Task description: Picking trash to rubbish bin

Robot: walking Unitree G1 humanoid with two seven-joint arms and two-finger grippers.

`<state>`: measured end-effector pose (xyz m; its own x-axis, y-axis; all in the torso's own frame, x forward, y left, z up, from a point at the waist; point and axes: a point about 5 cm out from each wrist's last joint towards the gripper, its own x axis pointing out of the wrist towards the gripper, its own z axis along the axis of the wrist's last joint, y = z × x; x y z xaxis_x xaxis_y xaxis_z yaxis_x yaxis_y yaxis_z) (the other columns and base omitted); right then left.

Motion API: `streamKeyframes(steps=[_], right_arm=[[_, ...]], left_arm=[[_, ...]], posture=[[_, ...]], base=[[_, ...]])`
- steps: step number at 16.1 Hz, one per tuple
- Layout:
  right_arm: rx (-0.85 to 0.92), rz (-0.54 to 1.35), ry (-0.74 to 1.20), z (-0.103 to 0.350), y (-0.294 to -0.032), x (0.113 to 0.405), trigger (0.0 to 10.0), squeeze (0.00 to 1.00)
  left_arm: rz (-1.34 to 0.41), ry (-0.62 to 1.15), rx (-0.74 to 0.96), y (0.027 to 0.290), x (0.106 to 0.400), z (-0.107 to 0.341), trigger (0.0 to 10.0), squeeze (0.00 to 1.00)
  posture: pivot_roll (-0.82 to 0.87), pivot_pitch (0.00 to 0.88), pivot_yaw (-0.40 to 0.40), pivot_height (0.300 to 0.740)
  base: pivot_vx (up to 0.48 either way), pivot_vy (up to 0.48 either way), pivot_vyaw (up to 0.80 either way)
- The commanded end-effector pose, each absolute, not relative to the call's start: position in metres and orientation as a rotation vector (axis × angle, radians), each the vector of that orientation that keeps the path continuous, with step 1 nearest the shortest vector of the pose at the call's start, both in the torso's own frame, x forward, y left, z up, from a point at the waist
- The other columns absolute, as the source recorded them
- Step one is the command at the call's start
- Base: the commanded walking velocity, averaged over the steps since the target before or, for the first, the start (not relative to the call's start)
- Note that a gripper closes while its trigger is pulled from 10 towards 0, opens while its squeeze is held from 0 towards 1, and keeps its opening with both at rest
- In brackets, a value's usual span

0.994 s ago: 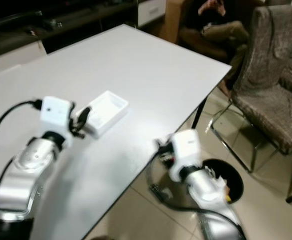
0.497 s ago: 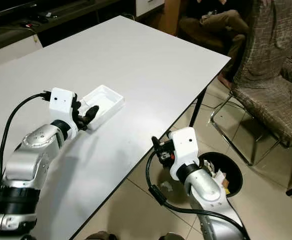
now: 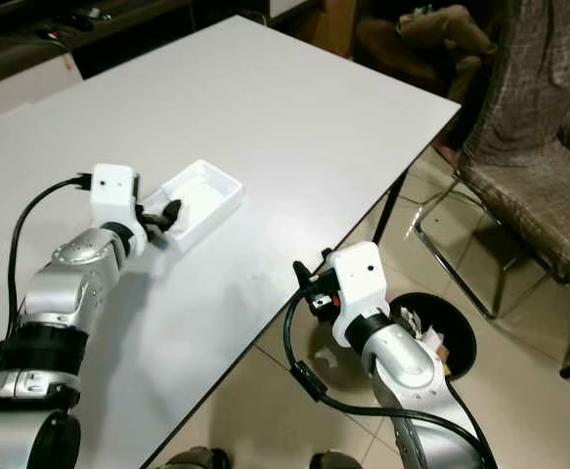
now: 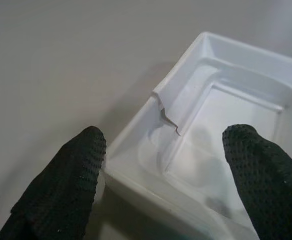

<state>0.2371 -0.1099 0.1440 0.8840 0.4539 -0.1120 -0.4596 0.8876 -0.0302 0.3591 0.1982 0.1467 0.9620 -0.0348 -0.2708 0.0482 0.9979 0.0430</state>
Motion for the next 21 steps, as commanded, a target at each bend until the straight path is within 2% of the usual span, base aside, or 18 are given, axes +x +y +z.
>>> streamKeyframes(steps=[1, 4, 5, 6, 21], right_arm=[[-0.065, 0.495, 0.094, 0.146, -0.108, 0.235, 10.0, 0.00], [-0.071, 0.503, 0.097, 0.145, -0.107, 0.235, 10.0, 0.00], [-0.072, 0.504, 0.097, 0.145, -0.107, 0.235, 10.0, 0.00], [-0.073, 0.505, 0.097, 0.145, -0.107, 0.235, 10.0, 0.00], [-0.093, 0.551, 0.108, 0.142, -0.105, 0.236, 10.0, 0.00]], left_arm=[[-0.027, 0.301, 0.001, 0.199, 0.362, 0.142, 10.0, 0.00], [-0.049, 0.353, -0.015, 0.197, 0.361, 0.133, 10.0, 0.00], [-0.044, 0.374, -0.016, 0.198, 0.360, 0.130, 9.4, 0.00], [-0.038, 0.388, -0.022, 0.199, 0.360, 0.127, 0.0, 0.00], [-0.164, 0.434, -0.107, 0.193, 0.351, 0.122, 0.0, 0.00]], posture=[[-0.06, 0.127, -0.002, 0.740], [-0.06, 0.122, -0.005, 0.740], [-0.06, 0.120, -0.006, 0.740], [-0.06, 0.116, -0.007, 0.740], [-0.05, 0.107, -0.018, 0.740]], base=[[0.000, 0.000, 0.00], [0.000, 0.000, 0.00], [0.000, 0.000, 0.00], [0.000, 0.000, 0.00], [0.000, 0.000, 0.00]])
